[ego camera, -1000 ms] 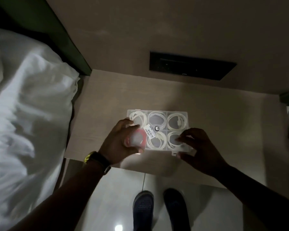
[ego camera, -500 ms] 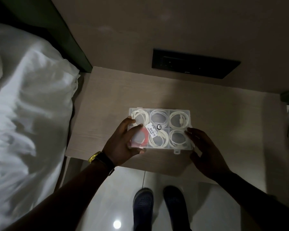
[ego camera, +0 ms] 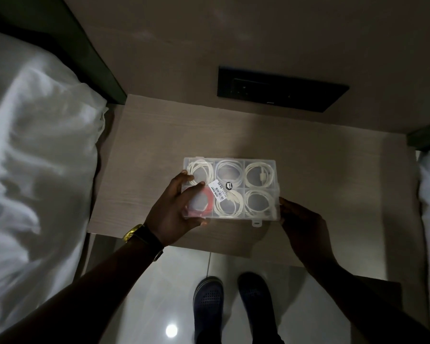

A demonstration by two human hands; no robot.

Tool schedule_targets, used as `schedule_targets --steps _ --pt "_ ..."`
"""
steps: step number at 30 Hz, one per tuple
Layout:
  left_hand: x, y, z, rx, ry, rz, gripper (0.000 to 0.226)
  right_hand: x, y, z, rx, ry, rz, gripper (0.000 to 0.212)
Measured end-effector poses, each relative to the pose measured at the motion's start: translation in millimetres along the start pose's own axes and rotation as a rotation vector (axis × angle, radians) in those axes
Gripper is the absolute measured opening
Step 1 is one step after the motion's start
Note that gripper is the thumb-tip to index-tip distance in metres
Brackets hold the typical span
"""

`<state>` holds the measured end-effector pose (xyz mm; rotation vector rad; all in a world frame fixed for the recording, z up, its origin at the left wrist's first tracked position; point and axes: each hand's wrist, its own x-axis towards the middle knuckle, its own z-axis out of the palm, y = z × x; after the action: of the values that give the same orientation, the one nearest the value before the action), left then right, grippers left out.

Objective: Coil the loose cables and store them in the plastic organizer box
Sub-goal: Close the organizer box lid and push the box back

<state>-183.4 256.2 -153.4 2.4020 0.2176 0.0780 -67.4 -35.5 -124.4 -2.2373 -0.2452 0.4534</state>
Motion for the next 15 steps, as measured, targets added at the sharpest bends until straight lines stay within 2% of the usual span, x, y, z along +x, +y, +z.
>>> schedule_targets --steps 4,8,11,13,15 --pt "-0.1 1.5 -0.1 0.005 -0.01 0.004 0.087 2.1 3.2 1.7 0.168 0.017 0.118 0.041" --pt "-0.1 2.6 0.1 0.007 -0.02 0.009 0.086 13.6 0.2 8.9 0.121 0.042 0.164 0.03" --pt "-1.2 4.5 2.6 0.034 -0.012 0.006 0.085 6.7 2.9 9.6 0.106 0.026 0.125 0.031" --pt "-2.5 4.2 4.5 0.042 0.003 0.012 0.084 -1.2 5.9 6.7 0.141 -0.042 0.065 0.043" --pt "-3.9 2.3 5.6 0.07 0.002 0.031 0.085 -3.7 9.8 2.9 0.019 -0.083 -0.033 0.051"
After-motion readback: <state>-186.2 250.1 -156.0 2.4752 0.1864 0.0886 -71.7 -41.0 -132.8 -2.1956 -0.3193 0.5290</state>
